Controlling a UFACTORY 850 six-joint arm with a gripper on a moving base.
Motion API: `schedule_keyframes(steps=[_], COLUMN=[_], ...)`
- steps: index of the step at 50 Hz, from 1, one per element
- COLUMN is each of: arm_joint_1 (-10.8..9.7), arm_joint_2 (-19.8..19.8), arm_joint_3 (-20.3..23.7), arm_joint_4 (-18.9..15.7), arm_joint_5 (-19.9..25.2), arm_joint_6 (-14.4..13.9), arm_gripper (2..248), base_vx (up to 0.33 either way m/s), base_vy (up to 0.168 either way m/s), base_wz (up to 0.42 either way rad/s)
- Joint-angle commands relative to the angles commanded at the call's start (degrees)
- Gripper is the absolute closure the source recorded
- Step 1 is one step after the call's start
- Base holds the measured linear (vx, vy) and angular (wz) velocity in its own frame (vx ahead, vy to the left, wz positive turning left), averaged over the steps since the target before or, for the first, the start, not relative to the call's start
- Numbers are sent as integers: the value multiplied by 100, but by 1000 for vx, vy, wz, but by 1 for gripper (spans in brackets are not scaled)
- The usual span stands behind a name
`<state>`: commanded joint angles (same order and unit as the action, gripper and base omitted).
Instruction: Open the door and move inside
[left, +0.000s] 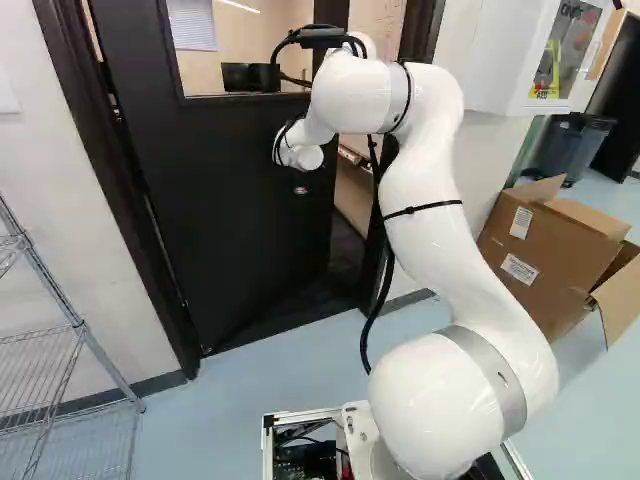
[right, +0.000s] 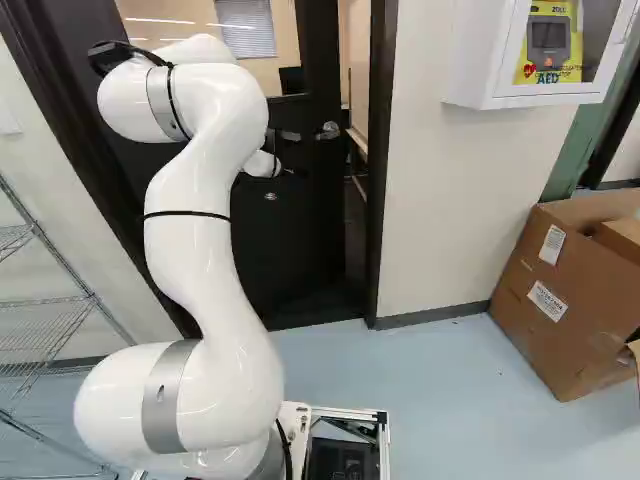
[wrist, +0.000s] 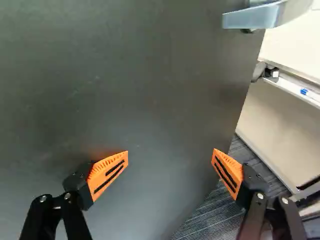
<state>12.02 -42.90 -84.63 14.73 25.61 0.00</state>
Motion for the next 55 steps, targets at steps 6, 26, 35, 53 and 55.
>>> schedule_keyframes(steps=[6, 26, 35, 53, 55], arm_joint_1=[65, 202, 210, 192, 186], arm_joint_2=[-124, -673, -775, -637, -583], arm_joint_3=[-172, -950, -1096, -898, -820], arm_joint_4=[-362, -1210, -1234, -1234, -1234], arm_joint_5=[-95, -350, -357, -357, -357], arm_joint_6=[0, 0, 0, 0, 0], arm_gripper=[3, 3, 3, 3, 3], base_vx=[0, 0, 0, 0, 0], base_vy=[0, 0, 0, 0, 0], base_wz=[0, 0, 0, 0, 0])
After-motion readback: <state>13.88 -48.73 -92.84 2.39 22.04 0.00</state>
